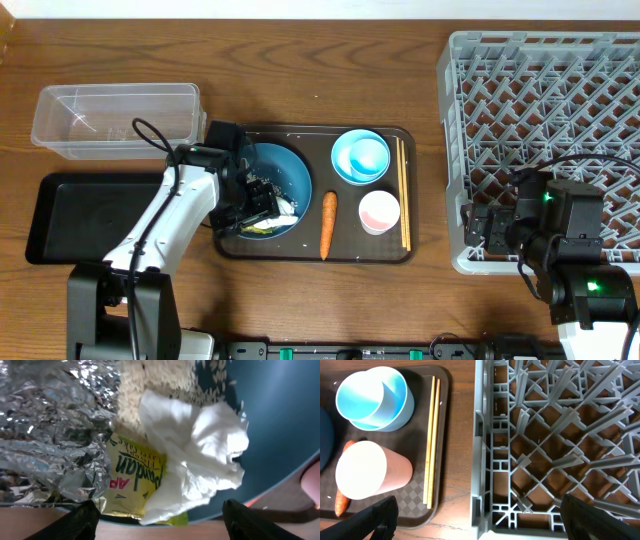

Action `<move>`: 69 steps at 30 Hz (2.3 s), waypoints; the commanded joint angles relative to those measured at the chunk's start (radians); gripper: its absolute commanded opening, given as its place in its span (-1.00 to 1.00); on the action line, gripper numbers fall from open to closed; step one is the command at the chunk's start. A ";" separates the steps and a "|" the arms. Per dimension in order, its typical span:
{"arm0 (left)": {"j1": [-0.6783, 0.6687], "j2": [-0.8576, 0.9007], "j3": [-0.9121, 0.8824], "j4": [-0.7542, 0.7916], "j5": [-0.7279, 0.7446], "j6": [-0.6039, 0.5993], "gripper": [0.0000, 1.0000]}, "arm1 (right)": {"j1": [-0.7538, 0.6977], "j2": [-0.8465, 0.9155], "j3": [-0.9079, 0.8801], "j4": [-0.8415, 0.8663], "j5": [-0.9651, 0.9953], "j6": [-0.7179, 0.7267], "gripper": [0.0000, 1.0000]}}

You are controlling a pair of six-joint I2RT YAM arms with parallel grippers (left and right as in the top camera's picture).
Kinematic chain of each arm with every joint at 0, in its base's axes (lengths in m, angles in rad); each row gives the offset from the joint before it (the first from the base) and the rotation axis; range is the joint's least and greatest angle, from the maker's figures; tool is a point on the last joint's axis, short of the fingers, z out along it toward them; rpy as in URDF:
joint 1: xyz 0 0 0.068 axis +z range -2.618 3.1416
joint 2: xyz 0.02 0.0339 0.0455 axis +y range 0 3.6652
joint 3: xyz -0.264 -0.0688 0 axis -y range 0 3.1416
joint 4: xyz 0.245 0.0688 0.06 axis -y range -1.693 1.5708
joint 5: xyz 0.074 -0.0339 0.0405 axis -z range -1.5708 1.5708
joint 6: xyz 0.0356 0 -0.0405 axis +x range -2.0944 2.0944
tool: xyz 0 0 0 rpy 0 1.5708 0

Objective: Sort waste into correct bins and load items into the dishwasher rack
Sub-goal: 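Grasp the foil and yellow wrapper with the left gripper, then carry the foil and wrapper left and drop them into the clear bin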

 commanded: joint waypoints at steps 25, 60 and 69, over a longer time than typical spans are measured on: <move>-0.002 0.009 -0.025 0.059 -0.032 -0.048 -0.87 | -0.003 -0.003 0.019 -0.007 -0.006 0.008 0.99; 0.296 -0.042 0.127 0.598 -0.503 -0.026 -0.77 | -0.003 -0.003 0.019 -0.011 -0.007 0.009 0.99; 0.302 -0.099 0.132 0.569 -0.330 0.113 -0.25 | -0.003 -0.003 0.019 -0.014 -0.006 0.008 0.99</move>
